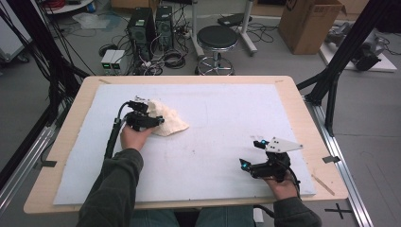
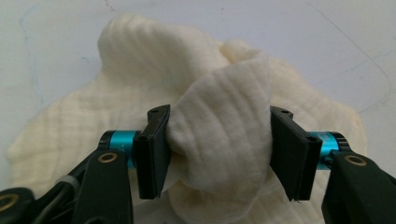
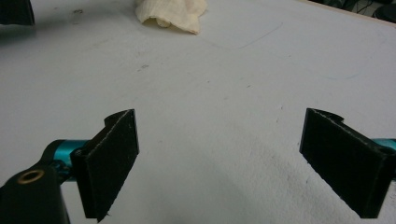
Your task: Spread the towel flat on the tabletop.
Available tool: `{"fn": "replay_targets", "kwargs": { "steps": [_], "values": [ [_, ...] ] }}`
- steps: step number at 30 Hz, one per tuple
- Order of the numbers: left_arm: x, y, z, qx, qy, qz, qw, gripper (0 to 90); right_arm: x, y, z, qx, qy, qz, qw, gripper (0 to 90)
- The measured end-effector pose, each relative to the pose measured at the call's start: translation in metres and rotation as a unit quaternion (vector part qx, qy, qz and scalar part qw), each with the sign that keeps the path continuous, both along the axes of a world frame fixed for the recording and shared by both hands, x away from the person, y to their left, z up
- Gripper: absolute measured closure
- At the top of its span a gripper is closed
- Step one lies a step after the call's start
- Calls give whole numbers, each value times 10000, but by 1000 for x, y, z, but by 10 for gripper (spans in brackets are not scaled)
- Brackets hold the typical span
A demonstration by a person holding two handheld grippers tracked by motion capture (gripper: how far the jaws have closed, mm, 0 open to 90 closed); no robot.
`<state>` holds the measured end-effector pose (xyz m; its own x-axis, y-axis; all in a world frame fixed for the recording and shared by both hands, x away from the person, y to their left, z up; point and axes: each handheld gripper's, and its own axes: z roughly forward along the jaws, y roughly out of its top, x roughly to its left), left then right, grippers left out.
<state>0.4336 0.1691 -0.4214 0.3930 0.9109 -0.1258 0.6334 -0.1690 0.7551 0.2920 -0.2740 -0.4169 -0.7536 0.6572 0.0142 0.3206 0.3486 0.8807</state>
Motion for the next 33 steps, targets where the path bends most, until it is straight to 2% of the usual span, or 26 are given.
{"fn": "replay_targets", "kwargs": {
  "steps": [3,4,8,10,13,14,15,18,23,25,33],
  "values": [
    [2,-3,-4,-25,14,48,10000,461,0,0,0,2,-5,0,10000,110],
    [3,-5,-6,-37,19,79,10000,495,0,0,0,14,-3,4,10000,110],
    [4,-10,-12,138,-17,94,9999,545,0,0,0,24,2,23,10000,110],
    [4,-10,-12,258,-61,110,9996,617,1,0,0,9,-2,49,10000,110],
    [5,-9,-12,213,-45,144,9997,675,1,2,0,15,24,72,10000,110],
    [4,-9,-12,214,-37,135,9997,675,1,2,0,15,24,72,10000,110],
    [4,-8,-10,271,-17,86,9996,713,1,2,-1,11,24,54,10000,110],
    [3,-8,-9,249,-35,63,9997,760,1,3,-1,-10,15,90,10000,110],
    [1,-5,-4,188,-23,-52,9998,785,1,4,-1,-14,39,100,9999,110],
    [0,-3,0,77,-36,-64,9999,786,1,4,-1,-17,30,110,9999,111],
    [-14,-4,19,-45,-197,-345,9992,788,1,5,-2,-12,50,112,9999,110]
  ]
}}
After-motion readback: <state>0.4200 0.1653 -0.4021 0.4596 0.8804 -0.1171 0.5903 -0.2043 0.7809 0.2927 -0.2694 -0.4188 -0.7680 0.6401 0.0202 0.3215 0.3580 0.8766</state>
